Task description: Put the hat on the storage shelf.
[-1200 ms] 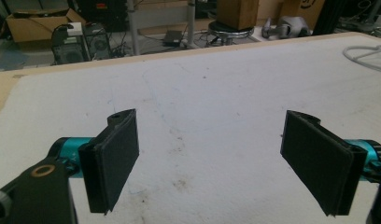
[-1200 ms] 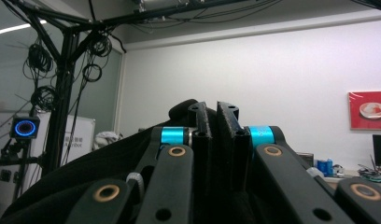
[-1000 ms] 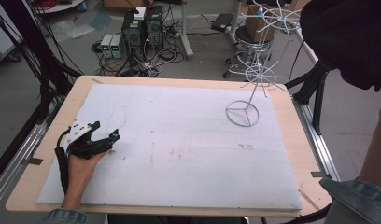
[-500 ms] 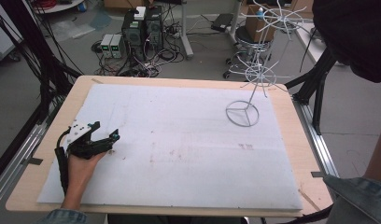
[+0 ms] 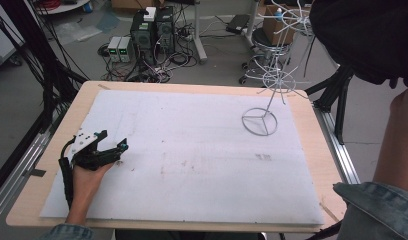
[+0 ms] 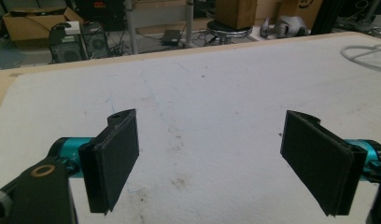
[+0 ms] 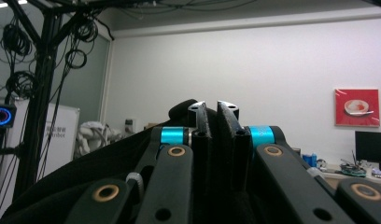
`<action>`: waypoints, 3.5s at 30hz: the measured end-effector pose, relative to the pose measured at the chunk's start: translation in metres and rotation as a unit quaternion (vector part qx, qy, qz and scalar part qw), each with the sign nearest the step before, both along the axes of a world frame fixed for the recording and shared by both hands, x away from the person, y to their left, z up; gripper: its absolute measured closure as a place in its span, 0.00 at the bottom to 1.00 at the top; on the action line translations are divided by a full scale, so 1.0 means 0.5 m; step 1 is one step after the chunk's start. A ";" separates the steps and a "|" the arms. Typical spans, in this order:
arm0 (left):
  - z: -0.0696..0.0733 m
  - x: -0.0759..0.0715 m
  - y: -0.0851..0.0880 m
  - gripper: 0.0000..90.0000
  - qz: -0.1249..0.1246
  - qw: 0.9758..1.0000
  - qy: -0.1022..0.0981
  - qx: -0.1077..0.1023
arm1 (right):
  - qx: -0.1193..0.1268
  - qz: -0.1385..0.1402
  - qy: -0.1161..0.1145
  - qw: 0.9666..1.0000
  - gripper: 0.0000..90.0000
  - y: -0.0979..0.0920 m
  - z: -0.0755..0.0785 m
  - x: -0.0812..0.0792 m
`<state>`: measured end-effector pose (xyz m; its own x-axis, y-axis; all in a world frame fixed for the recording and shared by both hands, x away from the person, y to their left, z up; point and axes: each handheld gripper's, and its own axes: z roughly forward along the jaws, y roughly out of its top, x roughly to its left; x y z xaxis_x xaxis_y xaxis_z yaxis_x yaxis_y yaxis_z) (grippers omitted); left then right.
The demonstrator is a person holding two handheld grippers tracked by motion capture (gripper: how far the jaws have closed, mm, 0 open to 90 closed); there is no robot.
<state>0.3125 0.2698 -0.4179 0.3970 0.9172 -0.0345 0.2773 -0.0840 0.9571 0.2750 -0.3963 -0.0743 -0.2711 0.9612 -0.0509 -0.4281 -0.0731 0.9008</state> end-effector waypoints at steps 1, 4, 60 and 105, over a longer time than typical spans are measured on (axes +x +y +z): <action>0.000 0.000 0.000 0.22 -0.001 1.000 -0.001 0.001 | -0.003 0.000 0.002 1.000 0.93 0.003 -0.002 0.003; 0.000 0.000 0.000 0.22 0.000 1.000 0.000 0.000 | -0.012 -0.003 0.011 1.000 0.93 0.018 -0.009 0.013; -0.001 0.002 0.000 0.22 0.001 1.000 0.002 0.000 | -0.080 0.035 0.106 0.990 0.91 0.082 -0.216 0.054; -0.001 0.002 0.000 0.22 0.001 1.000 0.001 0.000 | -0.069 0.042 0.154 0.985 0.82 0.106 -0.335 0.085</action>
<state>0.3135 0.2697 -0.4185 0.3945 0.9182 -0.0351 0.2804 -0.0839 0.9562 0.3176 -0.3433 -0.2419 -0.3723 0.9244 -0.0826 -0.1314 0.0355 0.9907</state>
